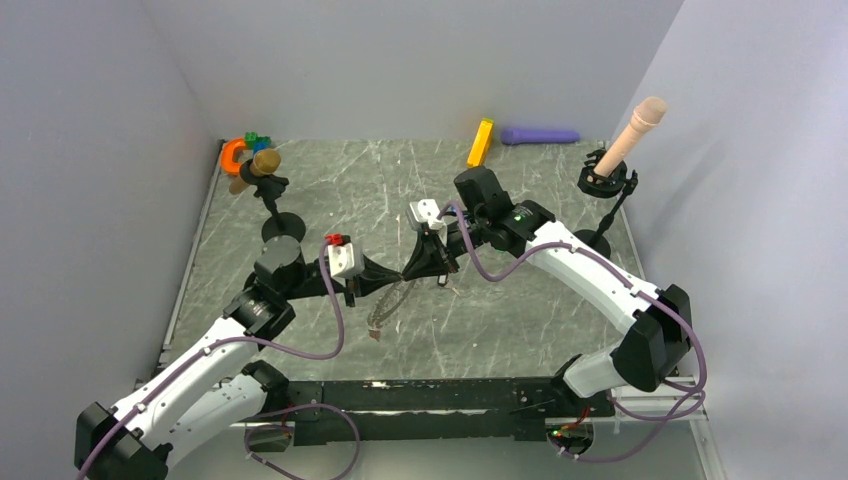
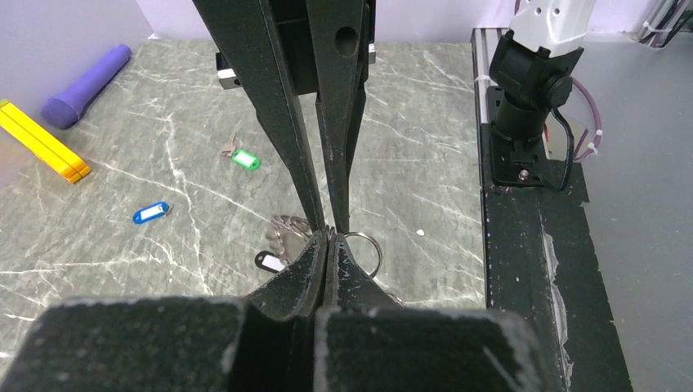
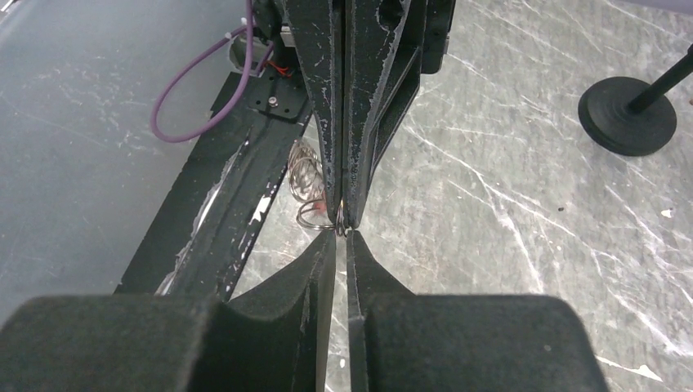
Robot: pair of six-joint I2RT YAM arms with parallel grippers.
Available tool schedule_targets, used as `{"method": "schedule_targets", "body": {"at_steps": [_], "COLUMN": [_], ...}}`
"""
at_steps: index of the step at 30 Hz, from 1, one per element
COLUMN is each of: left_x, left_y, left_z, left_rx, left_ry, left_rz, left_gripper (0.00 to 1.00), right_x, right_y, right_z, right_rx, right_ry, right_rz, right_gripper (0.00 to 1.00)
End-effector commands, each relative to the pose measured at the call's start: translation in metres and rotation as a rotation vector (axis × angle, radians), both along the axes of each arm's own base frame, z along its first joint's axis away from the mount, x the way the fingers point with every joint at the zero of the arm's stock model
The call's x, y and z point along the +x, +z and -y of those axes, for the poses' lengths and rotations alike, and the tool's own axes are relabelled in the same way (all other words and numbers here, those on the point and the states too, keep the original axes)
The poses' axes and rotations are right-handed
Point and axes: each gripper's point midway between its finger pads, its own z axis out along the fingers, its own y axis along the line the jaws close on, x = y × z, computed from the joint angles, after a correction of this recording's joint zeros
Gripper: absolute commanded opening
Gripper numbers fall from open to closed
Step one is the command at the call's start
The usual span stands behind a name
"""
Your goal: Put the keys on the keyring
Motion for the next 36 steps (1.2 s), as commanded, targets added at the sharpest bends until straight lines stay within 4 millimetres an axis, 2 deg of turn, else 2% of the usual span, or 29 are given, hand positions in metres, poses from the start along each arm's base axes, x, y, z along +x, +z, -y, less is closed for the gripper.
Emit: {"method": "schedule_targets", "body": {"at_steps": [1, 10, 14, 19, 36], "left_x": [0.000, 0.004, 0.007, 0.007, 0.010], "left_y": [0.024, 0.025, 0.028, 0.029, 0.029], "left_z": [0.001, 0.001, -0.002, -0.005, -0.005], "left_rx": [-0.074, -0.099, -0.122, -0.160, -0.215], "left_ry": [0.003, 0.038, 0.067, 0.100, 0.124], "left_rz": [0.072, 0.045, 0.035, 0.008, -0.031], "left_gripper": [0.00, 0.00, 0.00, 0.00, 0.00], "right_x": [-0.013, -0.016, -0.011, -0.003, -0.006], "right_y": [0.012, 0.012, 0.011, 0.010, 0.017], "right_z": [0.001, -0.001, -0.002, -0.005, -0.009], "right_rx": [0.052, 0.054, 0.049, 0.037, 0.055], "right_ry": [0.055, 0.065, 0.039, -0.008, -0.001], "right_rz": [0.018, 0.003, 0.005, 0.000, -0.048], "right_gripper": [0.14, 0.13, 0.14, 0.19, 0.17]}}
